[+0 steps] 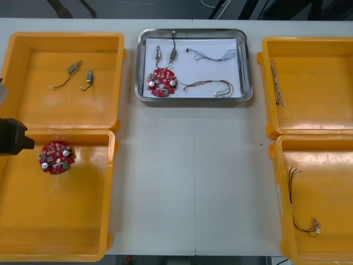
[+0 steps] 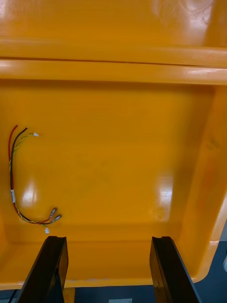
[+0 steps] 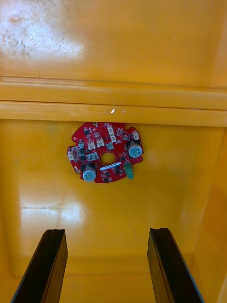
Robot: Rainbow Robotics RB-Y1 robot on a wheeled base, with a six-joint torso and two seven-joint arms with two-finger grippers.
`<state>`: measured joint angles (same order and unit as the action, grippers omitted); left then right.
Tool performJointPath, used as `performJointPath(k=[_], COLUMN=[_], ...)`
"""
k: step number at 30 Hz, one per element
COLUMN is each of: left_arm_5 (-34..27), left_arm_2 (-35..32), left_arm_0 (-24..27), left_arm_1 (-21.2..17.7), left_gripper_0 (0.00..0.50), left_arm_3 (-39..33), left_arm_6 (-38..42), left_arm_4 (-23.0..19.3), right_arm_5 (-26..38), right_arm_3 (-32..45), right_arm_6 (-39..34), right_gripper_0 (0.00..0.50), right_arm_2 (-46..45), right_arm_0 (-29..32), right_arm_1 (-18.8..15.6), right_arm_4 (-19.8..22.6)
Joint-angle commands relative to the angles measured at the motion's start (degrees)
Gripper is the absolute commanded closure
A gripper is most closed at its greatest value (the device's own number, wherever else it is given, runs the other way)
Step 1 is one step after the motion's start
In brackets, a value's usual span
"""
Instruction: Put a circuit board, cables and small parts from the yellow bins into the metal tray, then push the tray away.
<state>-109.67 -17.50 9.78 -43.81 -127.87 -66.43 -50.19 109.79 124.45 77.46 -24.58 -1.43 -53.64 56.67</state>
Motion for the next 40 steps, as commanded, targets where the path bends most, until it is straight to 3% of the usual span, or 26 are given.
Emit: performJointPath(k=[1, 20, 40], left_arm_5=[-0.33, -0.33, -0.33], left_arm_2=[-1.3, -1.3, -1.3], left_arm_0=[-0.99, -0.99, -0.99], left_arm_1=[-2.24, -2.24, -2.24], left_gripper_0=[0.0, 0.0, 0.0], left_arm_3=[-1.68, -1.68, -1.68], left_arm_6=[-3.71, -3.71, -3.71], left_arm_4=[0.44, 0.44, 0.44], right_arm_5=[-0.9, -9.16, -8.1], right_arm_3=[0.17, 0.0, -0.09], right_arm_6=[-1.52, -2.13, -2.49], right_gripper_0=[0.0, 0.0, 0.0], right_arm_2=[-2.49, -2.31, -2.23], right_arm_0=[1.08, 2.39, 2.57], right_arm_1=[-2.44, -2.44, -2.44], right_arm_4=[0.9, 1.69, 1.69])
